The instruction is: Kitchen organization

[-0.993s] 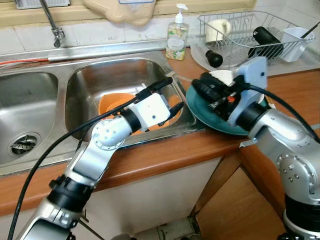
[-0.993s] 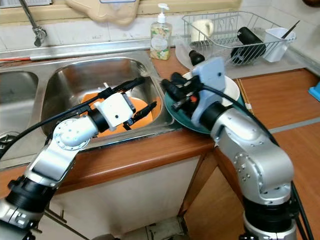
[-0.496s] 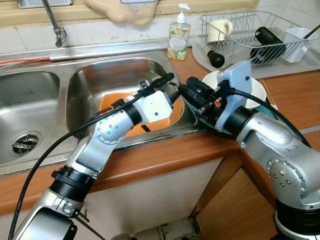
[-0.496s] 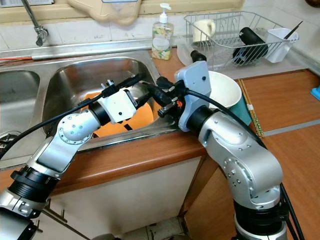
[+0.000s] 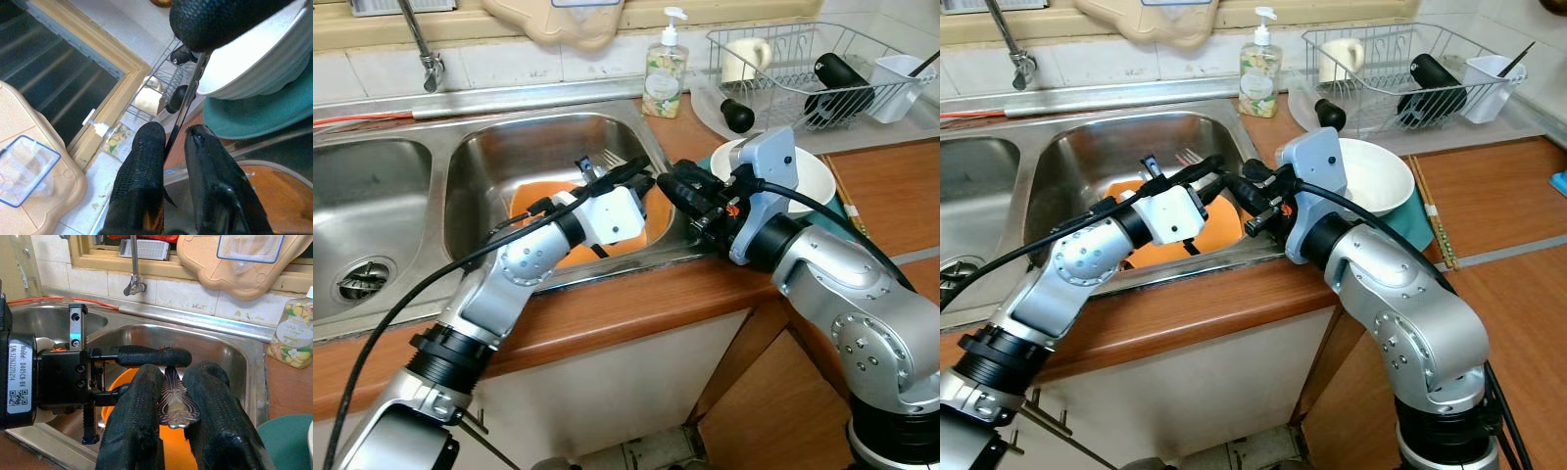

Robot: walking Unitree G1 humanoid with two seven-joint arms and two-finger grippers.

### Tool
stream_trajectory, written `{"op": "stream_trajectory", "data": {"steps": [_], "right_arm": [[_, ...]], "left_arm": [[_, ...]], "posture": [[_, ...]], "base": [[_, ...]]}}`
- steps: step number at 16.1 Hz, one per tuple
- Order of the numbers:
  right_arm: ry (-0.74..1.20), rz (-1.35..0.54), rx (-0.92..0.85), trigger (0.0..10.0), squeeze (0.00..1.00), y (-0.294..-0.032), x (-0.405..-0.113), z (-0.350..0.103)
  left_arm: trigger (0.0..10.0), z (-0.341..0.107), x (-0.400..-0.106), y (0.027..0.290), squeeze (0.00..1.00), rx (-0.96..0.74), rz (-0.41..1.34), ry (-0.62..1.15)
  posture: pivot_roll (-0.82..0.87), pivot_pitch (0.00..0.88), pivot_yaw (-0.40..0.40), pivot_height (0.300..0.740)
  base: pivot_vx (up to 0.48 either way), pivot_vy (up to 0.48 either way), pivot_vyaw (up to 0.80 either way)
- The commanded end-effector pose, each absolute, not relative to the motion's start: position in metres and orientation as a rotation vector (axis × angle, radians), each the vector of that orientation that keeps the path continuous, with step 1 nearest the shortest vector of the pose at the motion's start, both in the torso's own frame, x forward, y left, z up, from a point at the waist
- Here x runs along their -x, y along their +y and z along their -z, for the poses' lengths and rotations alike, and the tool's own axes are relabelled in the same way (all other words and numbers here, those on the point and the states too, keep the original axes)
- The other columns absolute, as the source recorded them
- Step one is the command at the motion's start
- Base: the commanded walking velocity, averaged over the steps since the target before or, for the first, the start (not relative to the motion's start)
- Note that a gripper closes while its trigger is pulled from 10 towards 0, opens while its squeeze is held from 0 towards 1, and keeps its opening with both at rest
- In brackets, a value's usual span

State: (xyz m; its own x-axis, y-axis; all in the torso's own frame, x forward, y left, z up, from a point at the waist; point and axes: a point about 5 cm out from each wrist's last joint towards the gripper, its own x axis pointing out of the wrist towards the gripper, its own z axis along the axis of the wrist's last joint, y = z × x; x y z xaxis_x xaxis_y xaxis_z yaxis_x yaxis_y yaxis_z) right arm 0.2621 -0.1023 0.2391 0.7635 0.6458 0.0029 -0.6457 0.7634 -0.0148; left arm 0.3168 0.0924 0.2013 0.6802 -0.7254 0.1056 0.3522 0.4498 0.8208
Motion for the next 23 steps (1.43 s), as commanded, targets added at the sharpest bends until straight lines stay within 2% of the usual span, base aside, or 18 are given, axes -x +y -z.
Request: {"op": "stream_trajectory", "data": {"steps": [1,7,8,9,10,11,12,13,14,16,17,18,21,23], "right_arm": [[-0.011,-0.713,0.018,0.0,0.00,-0.099,-0.258,-0.240],[0.007,-0.717,0.018,0.0,0.00,-0.099,-0.258,-0.235],[0.012,-0.719,0.019,0.4,0.00,-0.099,-0.259,-0.234],[0.018,-0.723,0.021,1.9,0.00,-0.098,-0.259,-0.233],[0.028,-0.728,0.027,8.8,0.00,-0.098,-0.258,-0.231],[0.032,-0.731,0.027,10.0,0.00,-0.097,-0.258,-0.230],[0.036,-0.730,0.023,10.0,0.00,-0.096,-0.259,-0.229],[0.037,-0.732,0.020,10.0,0.33,-0.096,-0.259,-0.229],[0.040,-0.737,0.008,10.0,1.00,-0.096,-0.260,-0.228],[0.042,-0.749,0.028,10.0,1.00,-0.094,-0.259,-0.226],[0.040,-0.738,0.063,10.0,0.07,-0.095,-0.260,-0.224],[0.041,-0.725,0.087,10.0,0.00,-0.096,-0.260,-0.220],[0.062,-0.670,0.112,10.0,0.00,-0.103,-0.258,-0.204],[0.053,-0.635,0.151,10.0,0.00,-0.107,-0.258,-0.196]], "left_arm": [[0.0,-0.201,-0.317,0.095,0.00,-0.892,0.703,-0.486],[0.0,-0.196,-0.315,0.099,0.00,-0.945,0.722,-0.482],[0.0,-0.194,-0.315,0.100,0.00,-0.954,0.728,-0.478],[0.0,-0.193,-0.314,0.101,0.00,-0.959,0.728,-0.476],[0.0,-0.193,-0.314,0.103,0.00,-0.965,0.726,-0.474],[0.0,-0.193,-0.314,0.104,0.00,-0.971,0.722,-0.473],[0.0,-0.193,-0.314,0.108,0.00,-0.982,0.713,-0.468],[0.0,-0.192,-0.314,0.109,0.00,-0.988,0.711,-0.465],[0.0,-0.192,-0.315,0.111,0.00,-0.997,0.707,-0.461],[0.0,-0.190,-0.317,0.119,0.00,-1.024,0.695,-0.439],[0.0,-0.187,-0.320,0.127,0.00,-1.051,0.681,-0.405],[0.0,-0.183,-0.323,0.137,0.00,-1.081,0.661,-0.359],[0.0,-0.170,-0.335,0.167,0.00,-1.137,0.588,-0.246],[0.0,-0.164,-0.343,0.178,0.00,-1.146,0.547,-0.179]], "posture": [[-0.06,0.000,0.010,0.740],[-0.05,0.000,0.007,0.740],[-0.05,0.000,0.004,0.740],[-0.05,0.000,0.004,0.740],[-0.05,0.000,-0.001,0.740],[-0.05,0.000,-0.002,0.740],[-0.04,0.000,-0.005,0.740],[-0.04,0.000,-0.005,0.740],[-0.04,0.000,-0.005,0.740],[-0.04,0.000,-0.003,0.740],[-0.05,0.000,-0.001,0.740],[-0.05,0.000,-0.001,0.740],[-0.06,0.000,0.010,0.740],[-0.06,0.000,0.016,0.740]], "base": [[0.000,0.000,0.00],[0.000,0.000,0.00],[0.000,0.000,0.00],[0.000,0.000,0.00],[0.000,0.000,0.00],[0.000,0.000,0.00],[0.000,0.000,0.00],[0.000,0.000,0.00],[0.000,0.000,0.00],[0.000,0.000,0.00],[0.000,0.000,0.00],[0.000,0.000,0.00],[0.000,0.000,0.00],[0.000,0.000,0.00]]}}
